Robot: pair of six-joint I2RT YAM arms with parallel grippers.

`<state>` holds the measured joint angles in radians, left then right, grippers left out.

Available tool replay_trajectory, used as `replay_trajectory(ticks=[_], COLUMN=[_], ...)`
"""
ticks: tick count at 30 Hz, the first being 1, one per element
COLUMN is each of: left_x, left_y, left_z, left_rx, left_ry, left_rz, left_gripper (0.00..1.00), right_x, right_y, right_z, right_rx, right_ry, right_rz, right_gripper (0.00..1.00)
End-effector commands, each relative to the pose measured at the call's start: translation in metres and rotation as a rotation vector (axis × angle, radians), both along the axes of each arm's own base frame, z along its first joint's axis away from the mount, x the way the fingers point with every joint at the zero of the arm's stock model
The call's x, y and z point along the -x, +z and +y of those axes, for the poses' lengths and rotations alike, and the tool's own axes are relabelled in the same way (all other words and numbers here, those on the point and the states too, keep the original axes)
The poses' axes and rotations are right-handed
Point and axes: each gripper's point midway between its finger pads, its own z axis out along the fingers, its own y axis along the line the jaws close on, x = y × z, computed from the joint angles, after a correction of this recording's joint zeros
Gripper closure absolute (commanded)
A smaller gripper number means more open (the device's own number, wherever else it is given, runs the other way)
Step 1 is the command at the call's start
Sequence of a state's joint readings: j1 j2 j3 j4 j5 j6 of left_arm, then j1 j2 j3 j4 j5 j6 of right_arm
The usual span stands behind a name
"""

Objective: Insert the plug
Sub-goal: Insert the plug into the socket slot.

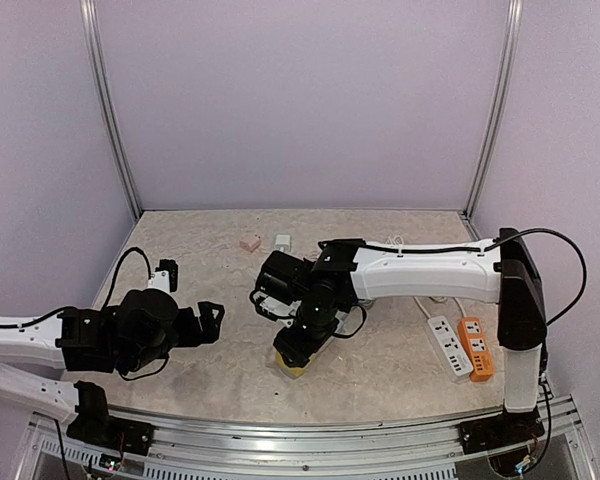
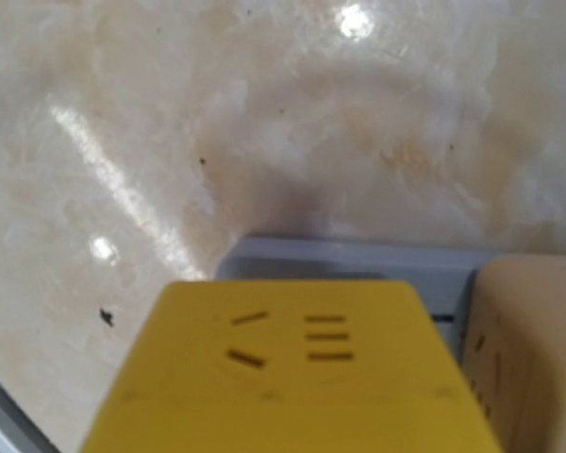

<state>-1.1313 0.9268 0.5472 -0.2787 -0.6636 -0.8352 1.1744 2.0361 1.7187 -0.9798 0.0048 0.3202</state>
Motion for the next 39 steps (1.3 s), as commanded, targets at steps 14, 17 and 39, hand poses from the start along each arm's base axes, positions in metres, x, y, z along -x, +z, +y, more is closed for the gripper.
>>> replay_trajectory(ticks=[14,17,39], left_x=[-0.002,-0.002,-0.001], left_y=[0.004,0.003,0.006], left_z=[0.007,0.008,0.026], left_rx=[-0.015,-0.015,-0.021], left_ry=[0.028,0.031,0.090], left_rz=[-0.009,-0.010,-0.017], left_gripper=[0.01,0.01,0.01], right_x=[-0.017,-0.016,-0.002], right_y=[-0.009,-0.012,-0.070], right_z=[-0.005,-0.005,-0.021], right_rx=[0.025,0.033,0.186], right_ry=[-0.048,-0.049,-0.070], right_rz=[-0.034,-0.028,-0.018], right_gripper=[1.00,1.00,1.00])
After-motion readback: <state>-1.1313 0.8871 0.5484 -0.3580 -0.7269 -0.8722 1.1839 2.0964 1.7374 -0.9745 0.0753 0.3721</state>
